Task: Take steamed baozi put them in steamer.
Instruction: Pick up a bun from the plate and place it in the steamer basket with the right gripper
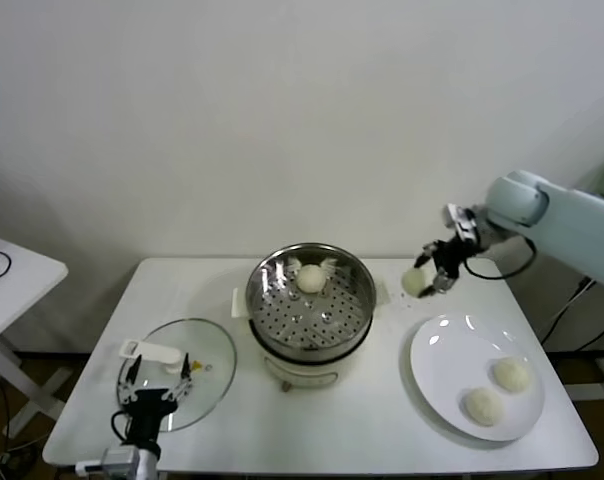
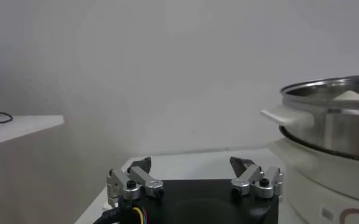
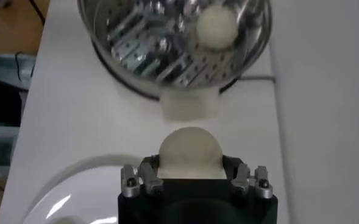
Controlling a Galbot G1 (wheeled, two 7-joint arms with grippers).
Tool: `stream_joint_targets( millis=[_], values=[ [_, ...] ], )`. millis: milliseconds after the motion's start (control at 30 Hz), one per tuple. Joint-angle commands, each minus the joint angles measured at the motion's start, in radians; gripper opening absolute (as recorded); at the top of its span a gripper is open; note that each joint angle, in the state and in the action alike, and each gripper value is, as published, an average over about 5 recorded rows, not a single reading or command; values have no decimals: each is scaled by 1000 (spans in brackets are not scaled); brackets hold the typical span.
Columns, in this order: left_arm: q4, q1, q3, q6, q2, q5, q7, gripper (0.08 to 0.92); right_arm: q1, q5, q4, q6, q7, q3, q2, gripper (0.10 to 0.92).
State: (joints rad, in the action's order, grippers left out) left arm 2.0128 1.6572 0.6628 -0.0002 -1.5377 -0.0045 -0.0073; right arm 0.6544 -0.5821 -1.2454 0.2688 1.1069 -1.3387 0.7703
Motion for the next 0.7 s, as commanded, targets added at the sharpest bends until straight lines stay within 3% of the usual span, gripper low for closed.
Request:
stream_joint_targets(
  millis=[33,433,700],
  values=[
    [84,17,-14,22,8,-44,1,823,218,-249,55,24,-5,-140,256,687],
    [126,20,-7,29,19,-69,2,823,25,-215,96,74,-77,-51,472,687],
    [123,25,9,27,24,-84,2,823,-75,-167,117,79,-110,-32,520,687]
  ],
)
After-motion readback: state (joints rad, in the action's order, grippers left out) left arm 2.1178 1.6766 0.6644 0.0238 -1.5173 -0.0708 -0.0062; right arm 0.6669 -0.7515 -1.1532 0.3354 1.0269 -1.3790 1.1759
